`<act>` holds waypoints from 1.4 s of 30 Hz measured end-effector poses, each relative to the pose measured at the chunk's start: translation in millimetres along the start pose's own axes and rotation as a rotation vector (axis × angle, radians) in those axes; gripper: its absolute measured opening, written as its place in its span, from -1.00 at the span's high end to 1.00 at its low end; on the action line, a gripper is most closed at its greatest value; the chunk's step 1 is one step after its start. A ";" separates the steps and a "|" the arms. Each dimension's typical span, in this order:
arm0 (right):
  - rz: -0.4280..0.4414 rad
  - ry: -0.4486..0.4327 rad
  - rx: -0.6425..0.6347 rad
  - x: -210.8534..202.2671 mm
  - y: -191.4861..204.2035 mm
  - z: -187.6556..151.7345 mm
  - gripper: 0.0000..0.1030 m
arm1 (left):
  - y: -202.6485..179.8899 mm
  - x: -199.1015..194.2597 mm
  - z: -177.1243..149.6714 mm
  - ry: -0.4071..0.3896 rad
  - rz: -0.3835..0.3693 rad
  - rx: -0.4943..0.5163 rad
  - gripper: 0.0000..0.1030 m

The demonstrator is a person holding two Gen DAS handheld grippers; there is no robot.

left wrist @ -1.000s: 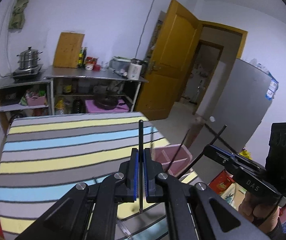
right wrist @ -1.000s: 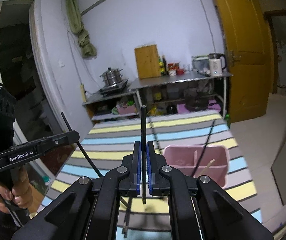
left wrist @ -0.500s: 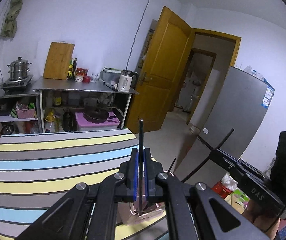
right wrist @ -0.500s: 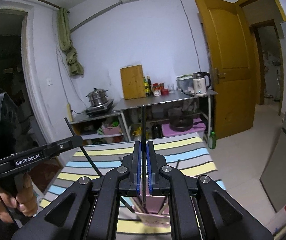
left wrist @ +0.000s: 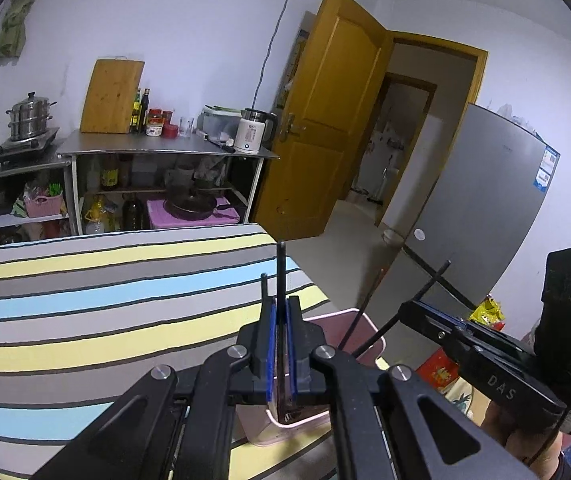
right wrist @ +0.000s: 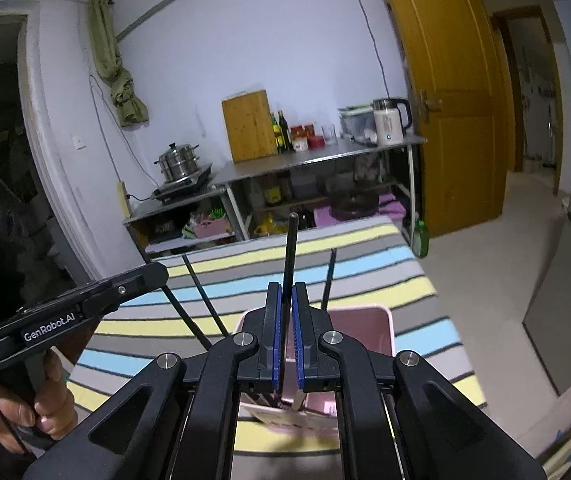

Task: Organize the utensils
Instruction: 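Lower both black chopsticks into the pink holder and open both tools, then move both tools back down to the last black chopsticks on the cover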

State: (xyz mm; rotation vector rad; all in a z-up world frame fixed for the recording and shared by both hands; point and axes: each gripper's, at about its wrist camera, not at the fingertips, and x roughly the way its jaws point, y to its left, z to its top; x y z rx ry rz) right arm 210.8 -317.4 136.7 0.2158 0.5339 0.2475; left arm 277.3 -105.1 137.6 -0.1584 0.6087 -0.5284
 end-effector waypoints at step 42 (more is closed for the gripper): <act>0.052 0.141 -0.081 -23.9 48.9 -110.4 0.71 | 84.6 -30.6 -154.7 0.158 0.201 -0.149 0.41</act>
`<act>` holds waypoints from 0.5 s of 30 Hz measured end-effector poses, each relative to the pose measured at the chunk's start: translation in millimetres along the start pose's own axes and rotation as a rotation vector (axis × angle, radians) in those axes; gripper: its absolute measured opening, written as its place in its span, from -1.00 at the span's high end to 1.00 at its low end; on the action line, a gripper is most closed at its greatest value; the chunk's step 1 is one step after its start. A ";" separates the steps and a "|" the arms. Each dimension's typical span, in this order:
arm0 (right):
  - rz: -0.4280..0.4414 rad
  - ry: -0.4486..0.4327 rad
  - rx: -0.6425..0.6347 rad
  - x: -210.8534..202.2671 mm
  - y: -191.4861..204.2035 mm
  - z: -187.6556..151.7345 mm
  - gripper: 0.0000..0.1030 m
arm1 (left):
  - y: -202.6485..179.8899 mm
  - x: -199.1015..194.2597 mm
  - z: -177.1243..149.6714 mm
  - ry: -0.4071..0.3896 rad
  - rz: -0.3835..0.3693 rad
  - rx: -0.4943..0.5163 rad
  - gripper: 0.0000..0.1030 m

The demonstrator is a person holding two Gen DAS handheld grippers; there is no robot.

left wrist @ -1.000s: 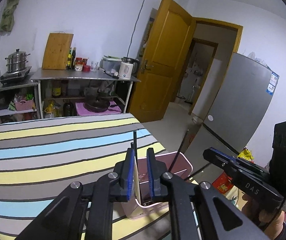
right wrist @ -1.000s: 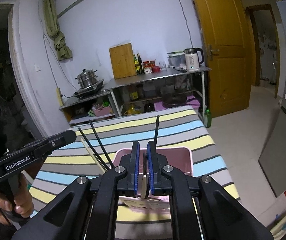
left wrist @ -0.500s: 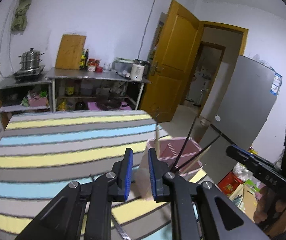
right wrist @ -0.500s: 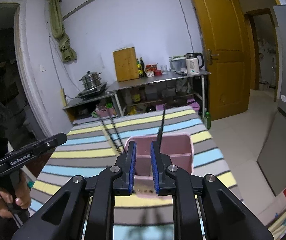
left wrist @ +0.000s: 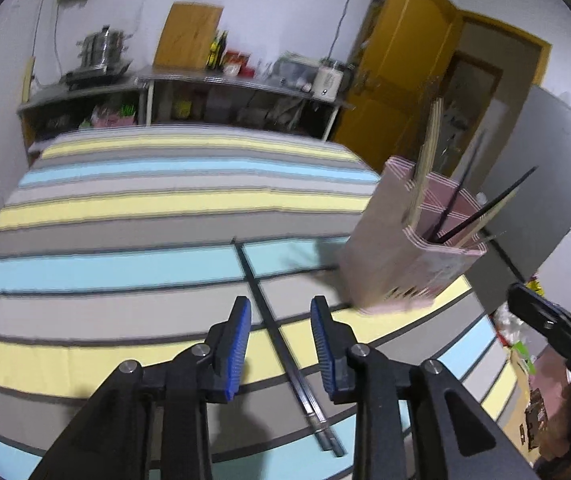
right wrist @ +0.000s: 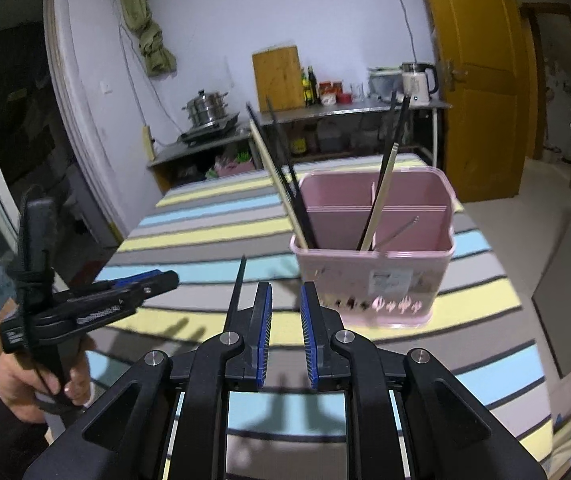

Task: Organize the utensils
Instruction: 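Move both tools back down to the last black chopsticks on the cover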

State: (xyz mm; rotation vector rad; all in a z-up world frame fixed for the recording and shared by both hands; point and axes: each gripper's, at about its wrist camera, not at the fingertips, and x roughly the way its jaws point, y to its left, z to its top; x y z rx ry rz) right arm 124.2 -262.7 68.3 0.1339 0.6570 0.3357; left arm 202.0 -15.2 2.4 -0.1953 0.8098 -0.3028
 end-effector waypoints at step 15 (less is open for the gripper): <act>0.026 0.094 0.019 42.3 -13.3 -22.6 0.71 | 1.7 81.0 -19.4 0.100 0.132 0.018 0.40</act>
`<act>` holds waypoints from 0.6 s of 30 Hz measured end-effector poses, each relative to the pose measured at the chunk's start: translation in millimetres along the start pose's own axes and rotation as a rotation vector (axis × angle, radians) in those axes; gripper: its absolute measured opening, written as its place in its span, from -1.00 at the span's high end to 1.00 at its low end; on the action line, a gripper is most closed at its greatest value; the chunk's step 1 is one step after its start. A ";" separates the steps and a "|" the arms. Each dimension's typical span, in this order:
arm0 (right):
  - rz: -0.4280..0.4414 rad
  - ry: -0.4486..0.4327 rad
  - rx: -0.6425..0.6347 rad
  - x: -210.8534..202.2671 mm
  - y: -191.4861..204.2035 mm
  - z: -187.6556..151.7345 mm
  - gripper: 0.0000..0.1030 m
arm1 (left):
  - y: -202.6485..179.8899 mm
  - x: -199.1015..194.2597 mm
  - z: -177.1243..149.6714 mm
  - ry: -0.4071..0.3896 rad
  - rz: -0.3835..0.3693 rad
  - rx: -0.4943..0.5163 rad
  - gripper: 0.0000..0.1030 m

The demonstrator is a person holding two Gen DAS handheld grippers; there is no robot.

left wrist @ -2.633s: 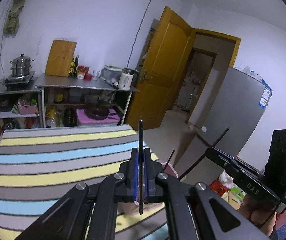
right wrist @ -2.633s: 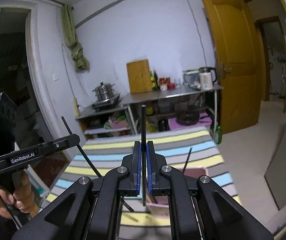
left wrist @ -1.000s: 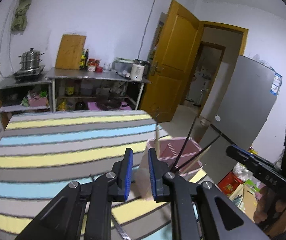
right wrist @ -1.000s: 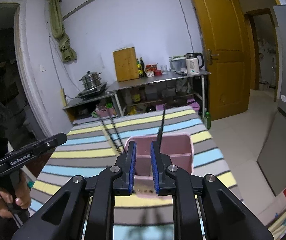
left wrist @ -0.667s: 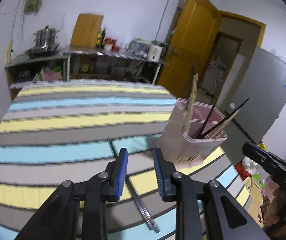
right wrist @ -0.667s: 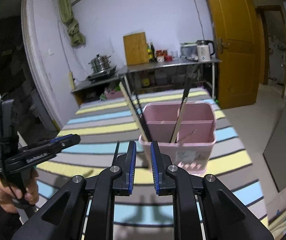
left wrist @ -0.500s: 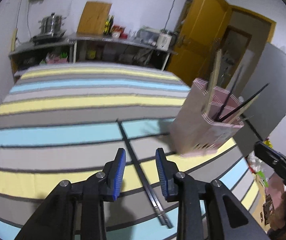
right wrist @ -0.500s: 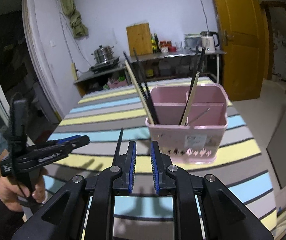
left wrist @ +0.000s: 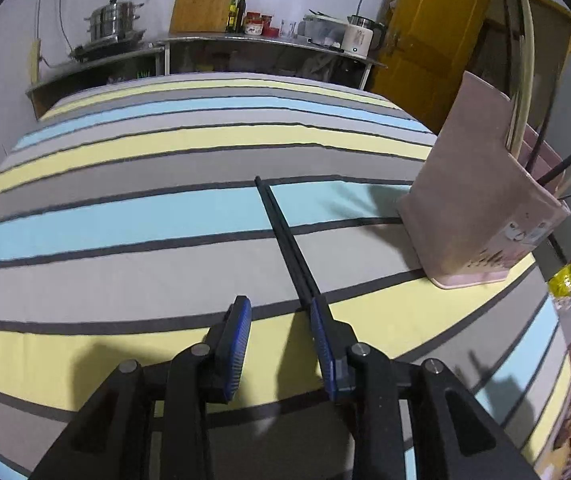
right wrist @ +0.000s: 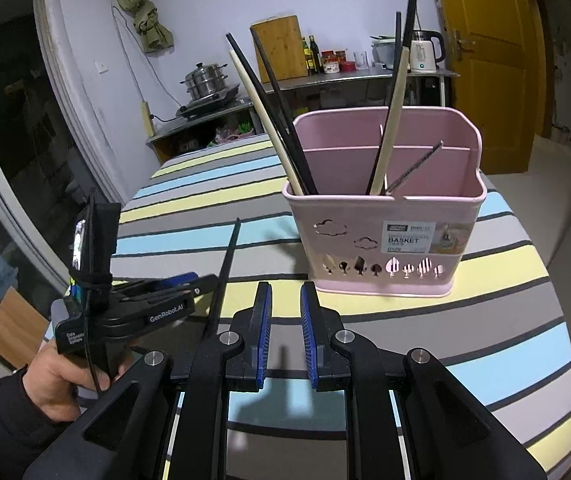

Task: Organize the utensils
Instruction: 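Move both tools back down to the last black chopsticks on the cover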

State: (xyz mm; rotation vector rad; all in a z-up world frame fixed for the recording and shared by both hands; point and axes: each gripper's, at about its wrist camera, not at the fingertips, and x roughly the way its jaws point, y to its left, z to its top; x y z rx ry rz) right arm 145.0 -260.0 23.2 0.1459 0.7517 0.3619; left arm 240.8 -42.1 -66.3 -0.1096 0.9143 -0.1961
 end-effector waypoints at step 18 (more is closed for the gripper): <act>0.004 -0.005 0.019 -4.9 -6.7 -4.8 0.71 | -11.5 0.5 -1.0 -0.016 0.038 0.043 0.32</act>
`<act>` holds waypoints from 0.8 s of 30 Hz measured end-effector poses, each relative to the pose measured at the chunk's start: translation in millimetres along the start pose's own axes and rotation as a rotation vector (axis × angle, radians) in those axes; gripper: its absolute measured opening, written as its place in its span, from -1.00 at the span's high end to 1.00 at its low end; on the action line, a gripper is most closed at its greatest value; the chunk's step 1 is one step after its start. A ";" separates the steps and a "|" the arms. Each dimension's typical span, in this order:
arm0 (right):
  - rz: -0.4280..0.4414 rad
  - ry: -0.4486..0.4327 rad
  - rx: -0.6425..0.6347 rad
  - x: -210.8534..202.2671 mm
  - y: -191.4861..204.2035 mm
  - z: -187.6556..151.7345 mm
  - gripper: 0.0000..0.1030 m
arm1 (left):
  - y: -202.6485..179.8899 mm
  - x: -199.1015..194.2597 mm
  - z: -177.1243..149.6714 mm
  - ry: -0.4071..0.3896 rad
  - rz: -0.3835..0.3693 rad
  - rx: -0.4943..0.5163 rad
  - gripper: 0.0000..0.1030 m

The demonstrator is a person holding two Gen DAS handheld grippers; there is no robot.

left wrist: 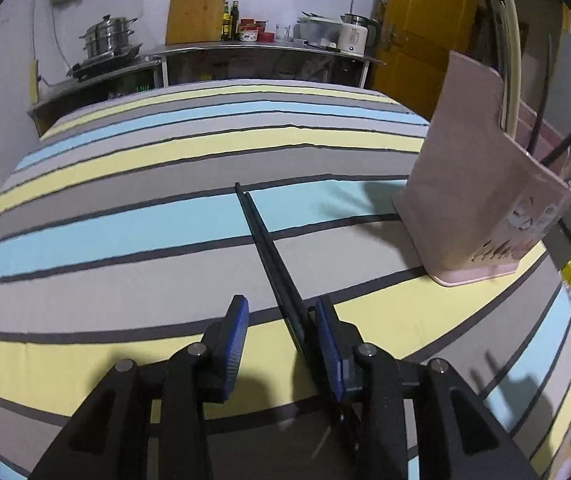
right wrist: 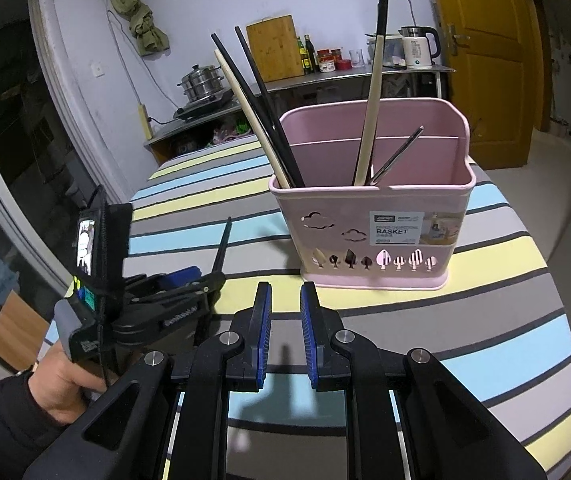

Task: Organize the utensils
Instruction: 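Move both tools back down to the last black chopsticks on the cover, then close the left tool on a black chopstick while the right tool closes on another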

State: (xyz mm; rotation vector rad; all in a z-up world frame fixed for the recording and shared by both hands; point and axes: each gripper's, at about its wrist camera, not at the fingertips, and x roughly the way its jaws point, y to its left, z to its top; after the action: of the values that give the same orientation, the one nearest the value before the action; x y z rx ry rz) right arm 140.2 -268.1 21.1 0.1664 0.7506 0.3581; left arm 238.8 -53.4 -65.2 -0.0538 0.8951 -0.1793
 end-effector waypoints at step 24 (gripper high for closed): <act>0.098 0.110 -0.082 48.5 48.5 -18.8 0.71 | 69.0 -41.8 -34.9 -0.010 -0.072 0.069 0.94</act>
State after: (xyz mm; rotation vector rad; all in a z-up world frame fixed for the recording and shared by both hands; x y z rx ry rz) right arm 147.3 -204.6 -10.1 0.1065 0.8366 0.4936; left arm 195.2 22.9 -63.2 -0.0231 0.8771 -0.2762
